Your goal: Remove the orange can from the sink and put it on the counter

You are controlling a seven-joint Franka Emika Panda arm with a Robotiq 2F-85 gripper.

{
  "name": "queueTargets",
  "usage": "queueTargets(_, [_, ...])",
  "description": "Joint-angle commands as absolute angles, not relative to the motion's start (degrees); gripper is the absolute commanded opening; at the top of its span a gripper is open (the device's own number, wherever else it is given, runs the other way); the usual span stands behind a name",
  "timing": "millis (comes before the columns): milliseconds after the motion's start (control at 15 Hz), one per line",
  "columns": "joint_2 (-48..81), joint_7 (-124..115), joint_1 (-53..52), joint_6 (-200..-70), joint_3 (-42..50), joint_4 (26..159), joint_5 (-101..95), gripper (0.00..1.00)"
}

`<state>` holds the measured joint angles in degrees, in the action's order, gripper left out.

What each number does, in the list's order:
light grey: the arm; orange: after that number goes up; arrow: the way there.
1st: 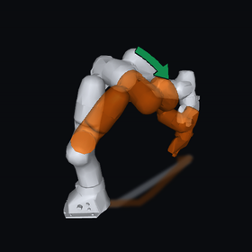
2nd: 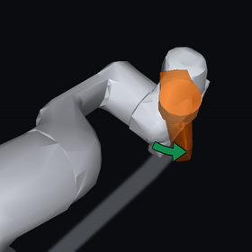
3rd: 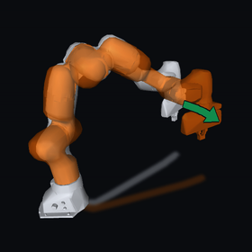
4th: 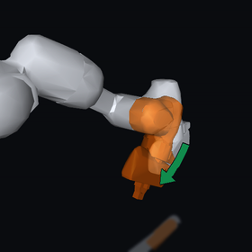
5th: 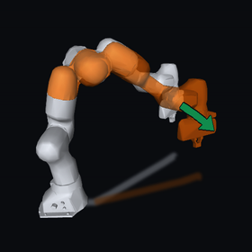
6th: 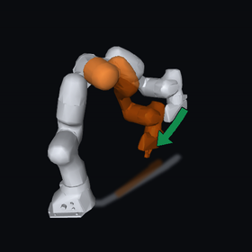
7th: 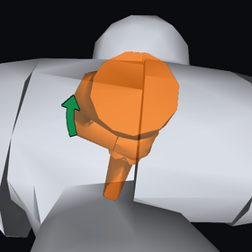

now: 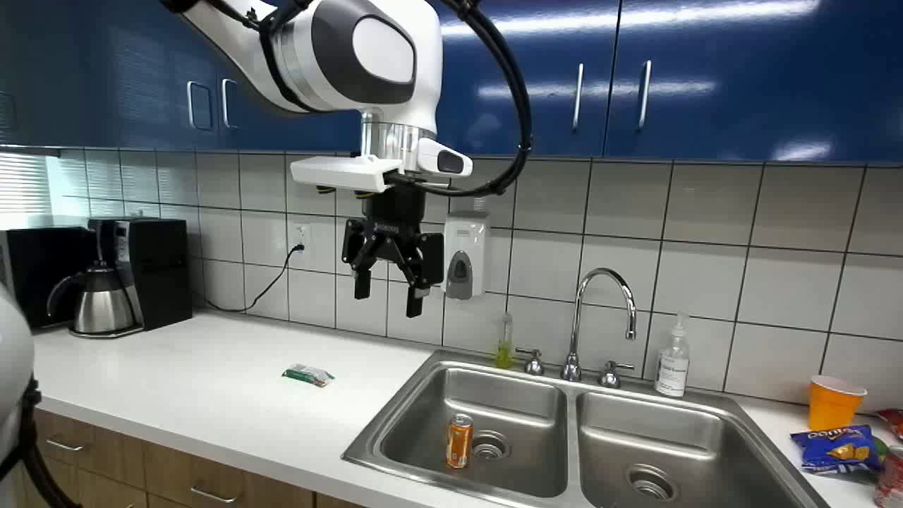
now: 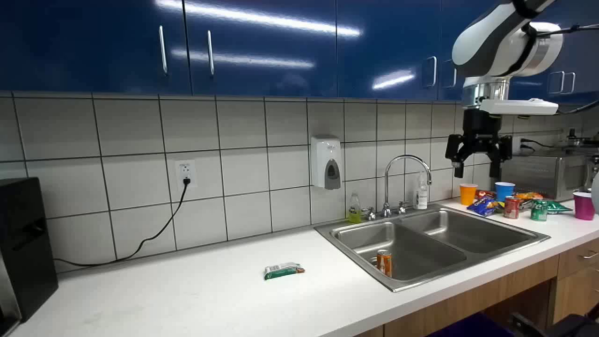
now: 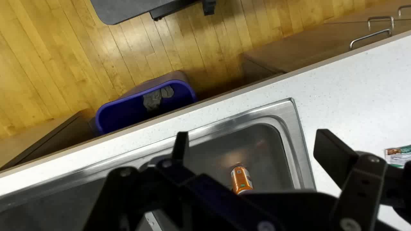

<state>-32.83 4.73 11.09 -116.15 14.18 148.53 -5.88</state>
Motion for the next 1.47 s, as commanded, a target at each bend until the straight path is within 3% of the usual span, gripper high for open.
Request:
queueTargets(0, [-32.7,5.1,11.9,-116.1,13.5,148.4,-5.4,1.00])
queueTargets(667, [-29.3,3.9,11.9,-119.0,13.4,147.5,-5.5,1.00])
queueTargets(1400, [-6.9,3.9,10.7,-137.8,14.1,140.1,0.6,1.00])
